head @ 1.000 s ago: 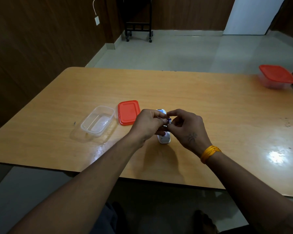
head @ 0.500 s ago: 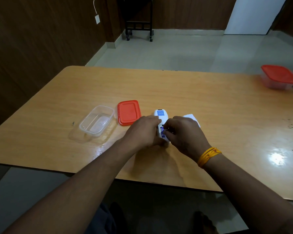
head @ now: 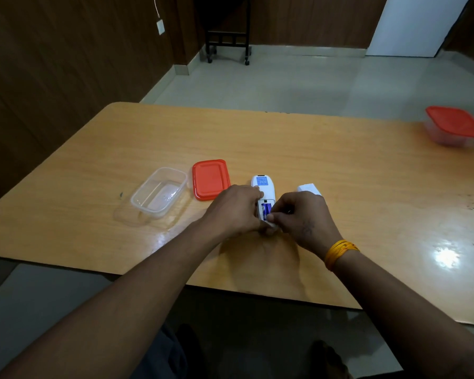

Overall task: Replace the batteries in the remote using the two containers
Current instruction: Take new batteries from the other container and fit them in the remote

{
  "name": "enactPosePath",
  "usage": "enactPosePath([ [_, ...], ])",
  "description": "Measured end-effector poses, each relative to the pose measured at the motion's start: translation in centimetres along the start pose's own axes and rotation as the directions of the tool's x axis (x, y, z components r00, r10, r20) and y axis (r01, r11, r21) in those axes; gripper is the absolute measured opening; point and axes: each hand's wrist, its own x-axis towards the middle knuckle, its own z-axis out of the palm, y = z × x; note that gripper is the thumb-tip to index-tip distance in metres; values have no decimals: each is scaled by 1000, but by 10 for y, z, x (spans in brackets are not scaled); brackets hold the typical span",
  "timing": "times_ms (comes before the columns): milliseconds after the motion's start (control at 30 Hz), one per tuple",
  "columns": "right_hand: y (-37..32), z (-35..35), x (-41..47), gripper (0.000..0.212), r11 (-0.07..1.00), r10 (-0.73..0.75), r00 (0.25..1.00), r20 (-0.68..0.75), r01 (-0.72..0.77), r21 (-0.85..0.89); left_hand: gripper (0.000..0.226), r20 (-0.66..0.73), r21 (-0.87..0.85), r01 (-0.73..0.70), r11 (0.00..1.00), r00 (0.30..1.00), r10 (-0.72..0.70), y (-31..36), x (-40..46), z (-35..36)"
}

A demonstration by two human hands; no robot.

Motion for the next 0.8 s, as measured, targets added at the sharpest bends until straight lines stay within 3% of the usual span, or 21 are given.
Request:
enactPosePath([
  [133,0,4,10,10,996,85,996,-37,-85,8,72,-7,11,6,1000,1000,-6,2,-1,1],
  [300,0,6,12,11,996,85,995,-44,-85,-2,76,1,-23,21,1000,1000,-21,-1,0,5],
  [433,3,3,4,11,999,46,996,-75,-46,7,82,8,-231,138,963,990,-140,0,3,1],
  [567,7,-2,4,15,996,80,989,-122,-76,40,31,-24,-296,251,922,963,-269,-5,9,2],
  [600,7,-3,5,16,995,96,987,-131,-92,35,27,-36,-316,273,909,954,-299,-7,9,4],
  [700,9,-13,9,14,988,91,967,-239,-117,-98,41,-52,-317,330,889,930,-364,-7,9,10],
  [800,20,-26,11,27,939,47,956,-289,-142,-315,54,-122,-146,349,926,922,-367,1,11,17],
])
